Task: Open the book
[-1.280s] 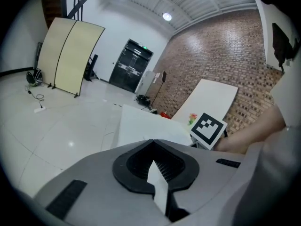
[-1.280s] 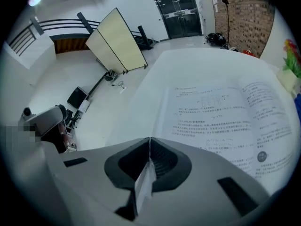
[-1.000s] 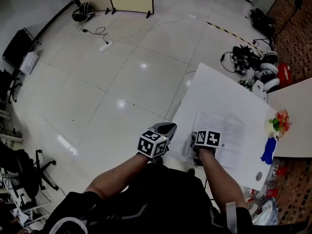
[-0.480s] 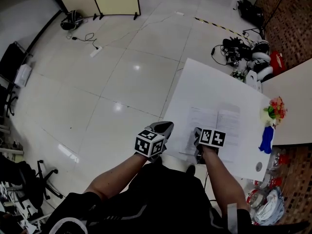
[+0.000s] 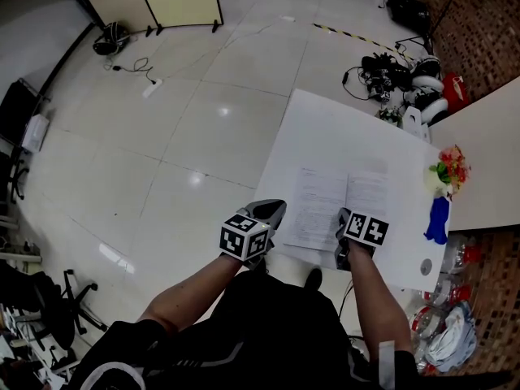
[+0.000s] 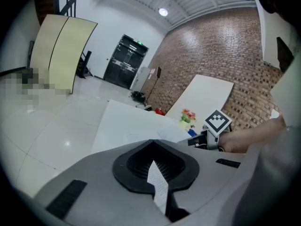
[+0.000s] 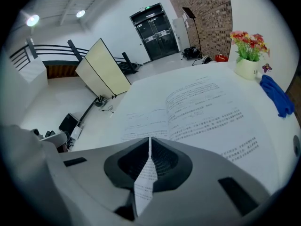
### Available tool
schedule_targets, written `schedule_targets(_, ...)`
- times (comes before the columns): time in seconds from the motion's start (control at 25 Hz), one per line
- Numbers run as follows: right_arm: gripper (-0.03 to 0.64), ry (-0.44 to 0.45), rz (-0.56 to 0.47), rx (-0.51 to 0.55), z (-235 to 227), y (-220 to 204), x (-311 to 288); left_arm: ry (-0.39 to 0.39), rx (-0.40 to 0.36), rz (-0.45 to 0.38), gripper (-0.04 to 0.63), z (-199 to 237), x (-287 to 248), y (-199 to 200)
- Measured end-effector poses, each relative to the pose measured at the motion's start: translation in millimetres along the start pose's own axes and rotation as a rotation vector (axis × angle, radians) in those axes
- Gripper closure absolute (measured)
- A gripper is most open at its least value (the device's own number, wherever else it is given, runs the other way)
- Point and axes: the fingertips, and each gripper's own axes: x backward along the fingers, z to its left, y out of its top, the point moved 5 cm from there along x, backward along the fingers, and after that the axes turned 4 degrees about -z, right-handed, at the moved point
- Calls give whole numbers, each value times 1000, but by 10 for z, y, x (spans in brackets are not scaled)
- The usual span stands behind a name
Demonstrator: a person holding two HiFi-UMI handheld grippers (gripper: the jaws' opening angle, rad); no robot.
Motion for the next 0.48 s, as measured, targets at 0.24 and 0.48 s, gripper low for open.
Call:
schedule_targets(0.24, 607, 43, 1, -12, -196, -74, 104, 27, -20, 9, 598, -280, -27, -21)
schedule_targets(0.48, 606, 81, -5, -13, -558, -97, 253, 81, -31, 10, 598, -641, -65, -57)
